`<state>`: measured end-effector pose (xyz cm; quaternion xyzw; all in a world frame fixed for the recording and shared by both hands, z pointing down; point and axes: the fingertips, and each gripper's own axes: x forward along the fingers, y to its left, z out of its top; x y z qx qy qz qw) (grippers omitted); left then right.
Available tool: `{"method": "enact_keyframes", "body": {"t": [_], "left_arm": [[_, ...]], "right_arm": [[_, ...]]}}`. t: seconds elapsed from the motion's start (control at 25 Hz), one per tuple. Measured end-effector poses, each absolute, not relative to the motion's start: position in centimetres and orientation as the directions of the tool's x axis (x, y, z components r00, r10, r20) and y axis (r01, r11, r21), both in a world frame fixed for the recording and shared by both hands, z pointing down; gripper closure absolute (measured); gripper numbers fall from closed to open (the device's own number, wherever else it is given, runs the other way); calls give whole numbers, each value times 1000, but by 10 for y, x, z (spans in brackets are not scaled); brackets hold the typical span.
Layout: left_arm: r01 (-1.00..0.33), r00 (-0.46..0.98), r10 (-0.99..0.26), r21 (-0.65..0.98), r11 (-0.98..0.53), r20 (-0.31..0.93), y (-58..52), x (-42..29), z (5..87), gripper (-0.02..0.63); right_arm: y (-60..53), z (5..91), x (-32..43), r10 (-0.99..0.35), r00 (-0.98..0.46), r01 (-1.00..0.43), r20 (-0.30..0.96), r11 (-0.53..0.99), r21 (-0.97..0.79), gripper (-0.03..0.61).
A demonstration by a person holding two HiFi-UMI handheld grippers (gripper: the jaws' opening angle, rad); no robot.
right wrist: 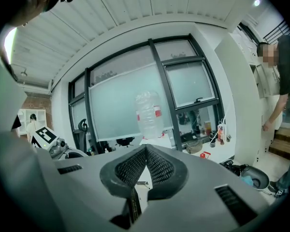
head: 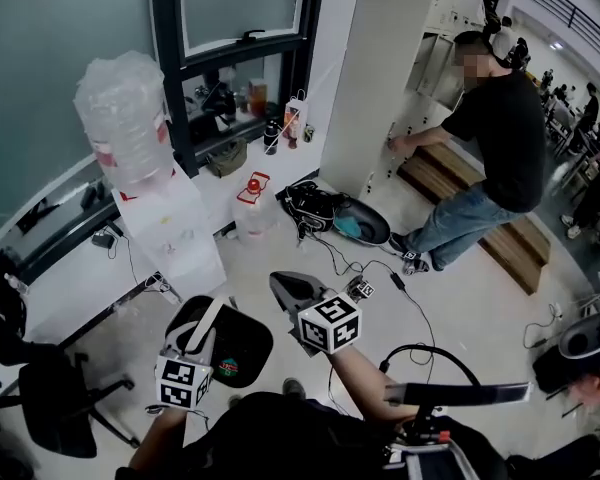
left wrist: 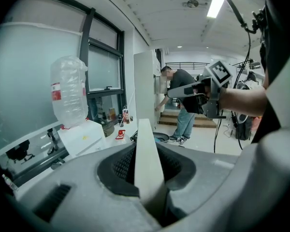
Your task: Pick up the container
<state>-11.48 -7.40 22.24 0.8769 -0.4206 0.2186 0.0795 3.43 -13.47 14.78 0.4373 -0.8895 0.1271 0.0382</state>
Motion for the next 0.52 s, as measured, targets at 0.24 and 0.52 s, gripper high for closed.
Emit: {"method": "enact_keyframes", "body": {"t": [0.24, 0.52], "left_arm": [[-772, 551, -708, -52, -633, 441, -76, -114, 218, 531], [-777, 551, -726, -66, -626, 411, -85, -106, 205, 531]], "right_arm": [[-136, 142, 40, -780, -603, -797, 168, 580, -168, 569], [-143, 133, 50, -779, -608, -793, 155, 586, -164, 569]]}}
